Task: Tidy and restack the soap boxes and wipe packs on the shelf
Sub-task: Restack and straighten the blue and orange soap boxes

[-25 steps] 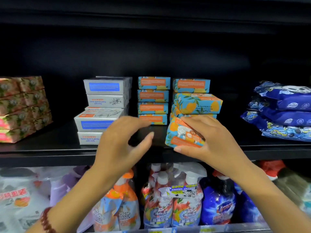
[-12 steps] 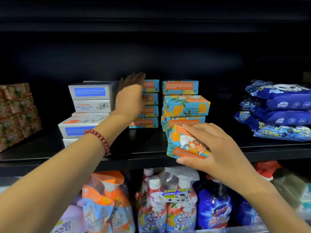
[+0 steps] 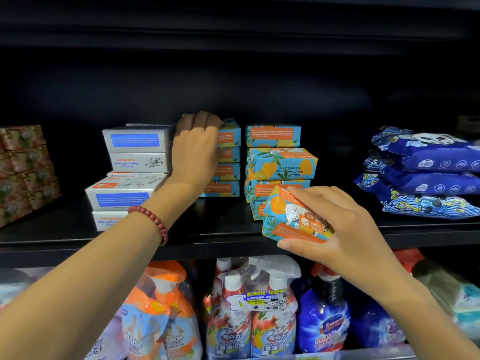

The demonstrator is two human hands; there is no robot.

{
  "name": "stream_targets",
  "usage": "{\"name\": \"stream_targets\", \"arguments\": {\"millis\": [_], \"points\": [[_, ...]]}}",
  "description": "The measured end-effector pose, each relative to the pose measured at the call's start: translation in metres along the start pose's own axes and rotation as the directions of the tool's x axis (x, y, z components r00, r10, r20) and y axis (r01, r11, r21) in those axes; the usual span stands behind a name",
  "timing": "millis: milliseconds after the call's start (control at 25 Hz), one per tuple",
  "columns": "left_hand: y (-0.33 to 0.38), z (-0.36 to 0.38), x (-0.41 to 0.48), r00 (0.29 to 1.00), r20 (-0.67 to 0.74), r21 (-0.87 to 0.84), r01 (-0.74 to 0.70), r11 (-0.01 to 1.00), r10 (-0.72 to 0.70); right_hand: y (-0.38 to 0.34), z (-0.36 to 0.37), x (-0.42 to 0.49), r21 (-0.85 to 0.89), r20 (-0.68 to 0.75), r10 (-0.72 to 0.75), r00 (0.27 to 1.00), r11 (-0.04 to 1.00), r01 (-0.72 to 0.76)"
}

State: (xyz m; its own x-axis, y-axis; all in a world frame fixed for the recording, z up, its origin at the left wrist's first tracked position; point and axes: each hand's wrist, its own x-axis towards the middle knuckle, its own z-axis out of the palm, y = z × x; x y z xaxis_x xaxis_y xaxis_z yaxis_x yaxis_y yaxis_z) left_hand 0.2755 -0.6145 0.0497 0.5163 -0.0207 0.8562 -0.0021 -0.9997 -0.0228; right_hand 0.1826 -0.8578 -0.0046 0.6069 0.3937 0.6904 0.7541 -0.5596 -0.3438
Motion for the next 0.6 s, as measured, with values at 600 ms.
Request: {"name": "stream_targets", "arguments": {"millis": [600], "points": [[0.006,-0.051,-0.100,0.989,-0.150,-0.295,-0.060,0.953,0.016,0.009,-0.039,0.115,-0.176,0.153,-0.093,0.984,0.977,0.120]]}}
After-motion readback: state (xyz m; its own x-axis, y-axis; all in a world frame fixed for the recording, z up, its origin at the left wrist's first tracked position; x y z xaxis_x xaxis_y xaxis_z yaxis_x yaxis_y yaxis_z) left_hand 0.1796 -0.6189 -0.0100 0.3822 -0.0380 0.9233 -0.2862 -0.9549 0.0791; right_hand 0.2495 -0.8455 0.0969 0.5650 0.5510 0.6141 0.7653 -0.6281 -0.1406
